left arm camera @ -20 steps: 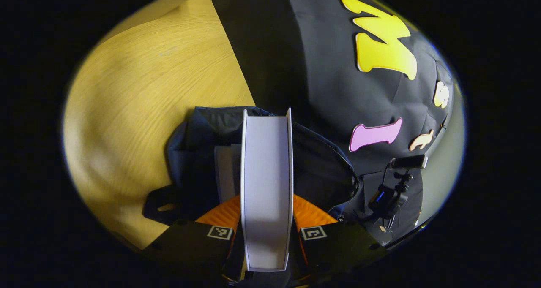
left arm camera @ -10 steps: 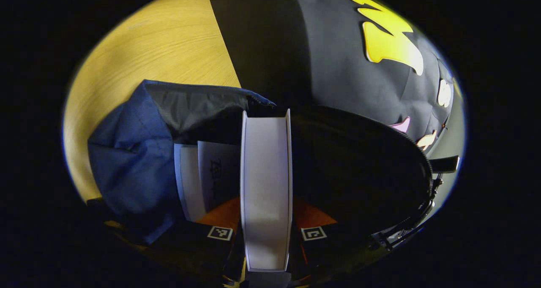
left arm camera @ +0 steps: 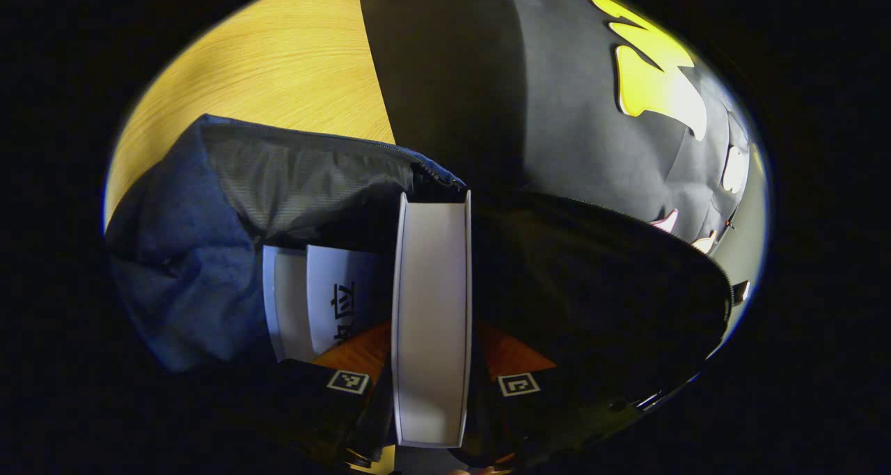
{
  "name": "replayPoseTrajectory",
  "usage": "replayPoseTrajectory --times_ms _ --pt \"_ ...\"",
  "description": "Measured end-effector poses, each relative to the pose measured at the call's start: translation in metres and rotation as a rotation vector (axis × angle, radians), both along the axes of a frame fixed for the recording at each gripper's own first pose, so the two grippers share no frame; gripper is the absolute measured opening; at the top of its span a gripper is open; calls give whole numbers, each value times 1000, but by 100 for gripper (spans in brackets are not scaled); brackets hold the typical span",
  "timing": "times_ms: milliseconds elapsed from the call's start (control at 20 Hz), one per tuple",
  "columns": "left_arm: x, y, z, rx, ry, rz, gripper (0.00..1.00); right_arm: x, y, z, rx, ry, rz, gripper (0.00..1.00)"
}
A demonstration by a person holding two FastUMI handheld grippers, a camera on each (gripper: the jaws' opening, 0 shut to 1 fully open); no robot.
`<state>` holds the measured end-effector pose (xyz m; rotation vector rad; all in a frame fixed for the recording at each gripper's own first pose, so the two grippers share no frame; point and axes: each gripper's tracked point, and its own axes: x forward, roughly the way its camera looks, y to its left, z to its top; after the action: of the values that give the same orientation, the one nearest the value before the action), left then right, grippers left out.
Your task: Open the schoolbag, grab two books from the bookshelf and put them into the schoolbag.
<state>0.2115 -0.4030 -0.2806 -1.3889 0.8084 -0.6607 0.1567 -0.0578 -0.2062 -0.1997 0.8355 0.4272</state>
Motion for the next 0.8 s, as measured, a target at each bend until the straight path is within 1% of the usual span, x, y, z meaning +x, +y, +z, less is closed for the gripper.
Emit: replayPoseTrajectory --times_ms 50,100,150,300,350,400,450,550,650,700,800 --pt "-3 9 3 11 -1 8 61 1 0 -1 -5 2 -3 1" --pt "-5 20 0 53 -3 18 62 2 -1 -3 -3 8 -13 1" --pt "-7 31 -3 100 -6 34 68 2 -2 -6 -4 13 -26 1" --pt "-26 66 4 173 -43 47 71 1 -2 -16 2 16 -56 1" --pt "-30 76 9 196 -51 50 83 1 0 -18 -1 12 -59 1" --pt "-36 88 11 227 -50 54 84 1 1 -19 -10 3 -65 1" --pt "-41 100 14 259 -54 61 72 1 3 -20 -11 -10 -73 2" --pt "-54 120 27 325 -85 63 71 1 5 -18 -14 -25 -110 7" --pt "-74 140 37 408 -125 40 71 -3 8 -14 -7 -34 -140 9" --pt "-84 153 46 445 -152 36 71 -6 11 -10 2 -39 -155 17" --pt "-94 180 66 552 -222 47 71 -13 20 -1 13 -57 -177 27"
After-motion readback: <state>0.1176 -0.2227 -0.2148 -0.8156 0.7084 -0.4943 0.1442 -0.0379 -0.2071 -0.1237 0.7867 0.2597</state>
